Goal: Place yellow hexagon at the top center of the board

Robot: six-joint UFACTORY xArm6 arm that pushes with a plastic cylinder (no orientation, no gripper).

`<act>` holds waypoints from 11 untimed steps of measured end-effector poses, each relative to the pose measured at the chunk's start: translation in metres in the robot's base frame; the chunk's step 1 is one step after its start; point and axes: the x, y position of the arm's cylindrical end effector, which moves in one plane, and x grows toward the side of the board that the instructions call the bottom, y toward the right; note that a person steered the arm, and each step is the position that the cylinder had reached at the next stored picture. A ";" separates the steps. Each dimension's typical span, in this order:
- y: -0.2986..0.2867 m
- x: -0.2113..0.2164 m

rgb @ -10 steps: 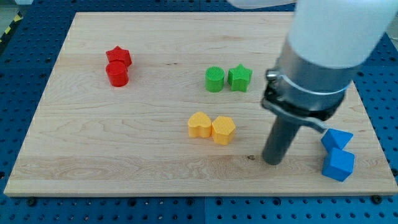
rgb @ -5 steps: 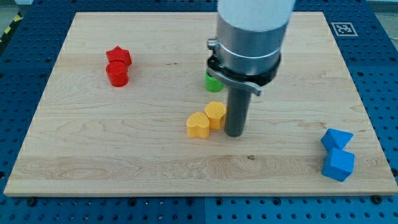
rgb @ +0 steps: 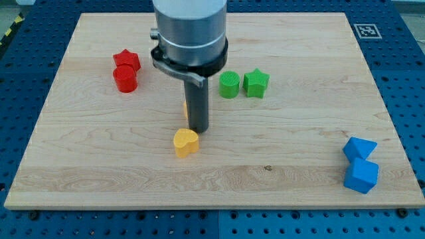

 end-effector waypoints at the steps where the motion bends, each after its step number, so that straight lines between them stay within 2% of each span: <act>1: 0.001 -0.017; 7: -0.009 -0.067; 8: -0.015 -0.056; 10: -0.020 -0.129; 11: -0.020 -0.151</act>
